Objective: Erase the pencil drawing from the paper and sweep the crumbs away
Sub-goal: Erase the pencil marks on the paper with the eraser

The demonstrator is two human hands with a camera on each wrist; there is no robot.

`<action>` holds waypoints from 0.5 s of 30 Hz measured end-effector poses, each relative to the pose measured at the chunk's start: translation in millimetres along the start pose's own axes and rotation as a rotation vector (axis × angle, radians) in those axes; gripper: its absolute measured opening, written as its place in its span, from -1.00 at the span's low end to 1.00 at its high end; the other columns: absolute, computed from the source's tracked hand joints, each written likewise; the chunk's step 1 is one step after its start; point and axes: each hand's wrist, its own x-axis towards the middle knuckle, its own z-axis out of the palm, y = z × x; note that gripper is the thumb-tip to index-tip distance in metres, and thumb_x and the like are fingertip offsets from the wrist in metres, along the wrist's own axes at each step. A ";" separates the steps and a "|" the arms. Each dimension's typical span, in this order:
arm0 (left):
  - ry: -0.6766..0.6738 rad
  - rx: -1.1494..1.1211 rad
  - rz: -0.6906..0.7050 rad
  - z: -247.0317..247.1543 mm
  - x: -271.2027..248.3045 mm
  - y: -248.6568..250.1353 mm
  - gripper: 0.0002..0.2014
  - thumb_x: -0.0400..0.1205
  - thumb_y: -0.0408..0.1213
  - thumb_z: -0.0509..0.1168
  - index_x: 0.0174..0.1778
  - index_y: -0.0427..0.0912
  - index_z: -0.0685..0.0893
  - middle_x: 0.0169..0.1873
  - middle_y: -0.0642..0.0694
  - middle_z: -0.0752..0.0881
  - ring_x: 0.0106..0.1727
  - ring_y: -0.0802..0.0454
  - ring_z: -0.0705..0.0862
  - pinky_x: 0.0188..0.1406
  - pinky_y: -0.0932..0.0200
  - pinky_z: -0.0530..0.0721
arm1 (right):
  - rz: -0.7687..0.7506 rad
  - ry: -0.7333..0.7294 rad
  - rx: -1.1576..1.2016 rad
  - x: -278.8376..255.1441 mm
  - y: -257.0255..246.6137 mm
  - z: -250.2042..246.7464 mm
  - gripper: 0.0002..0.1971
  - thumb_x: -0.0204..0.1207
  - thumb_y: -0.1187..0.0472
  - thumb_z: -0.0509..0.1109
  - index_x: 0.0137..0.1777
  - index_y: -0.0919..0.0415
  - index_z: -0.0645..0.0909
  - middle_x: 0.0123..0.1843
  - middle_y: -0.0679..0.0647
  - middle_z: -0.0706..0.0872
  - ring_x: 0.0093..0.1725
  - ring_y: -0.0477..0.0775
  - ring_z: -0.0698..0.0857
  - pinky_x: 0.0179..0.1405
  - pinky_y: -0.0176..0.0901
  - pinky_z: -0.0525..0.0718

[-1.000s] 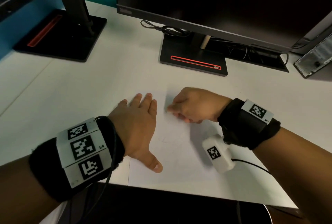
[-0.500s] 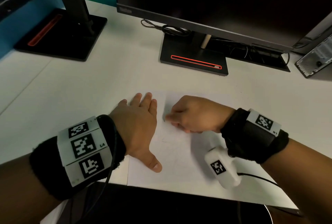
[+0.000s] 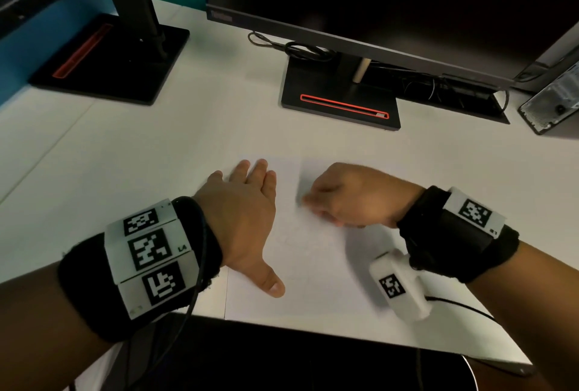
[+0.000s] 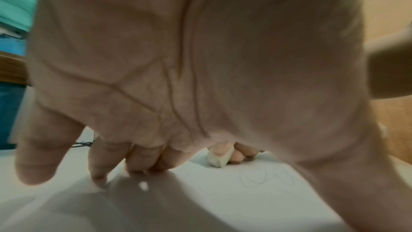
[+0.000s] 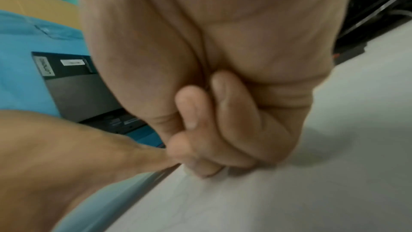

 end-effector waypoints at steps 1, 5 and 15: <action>0.002 0.004 0.000 -0.4 0.0 0.3 0.58 0.15 0.65 0.32 0.63 -0.35 -0.48 0.64 -0.30 -0.47 0.71 -0.28 -0.33 0.67 -0.32 0.00 | -0.003 -0.032 0.007 -1.9 -1.2 1.2 -0.54 0.71 -0.02 0.31 -0.29 0.32 0.66 -0.49 0.10 0.62 -0.54 0.05 0.50 -0.51 -0.20 0.54; -0.001 0.006 -0.002 0.0 0.1 0.3 0.58 0.15 0.66 0.31 0.63 -0.34 -0.48 0.64 -0.29 -0.48 0.71 -0.27 -0.33 0.68 -0.31 -0.01 | 0.045 0.074 0.031 2.2 7.0 -10.8 -0.53 0.72 -0.01 0.31 -0.31 0.34 0.66 -0.47 0.10 0.62 -0.50 0.08 0.52 -0.49 -0.19 0.54; 0.007 -0.001 0.011 1.9 -0.8 -2.2 0.57 0.15 0.67 0.28 0.63 -0.33 -0.50 0.63 -0.29 -0.50 0.70 -0.26 -0.35 0.69 -0.28 -0.01 | -0.004 0.007 0.001 -2.1 6.6 -5.0 -0.55 0.72 0.01 0.31 -0.34 0.27 0.63 -0.51 0.04 0.60 -0.55 0.05 0.49 -0.49 -0.17 0.54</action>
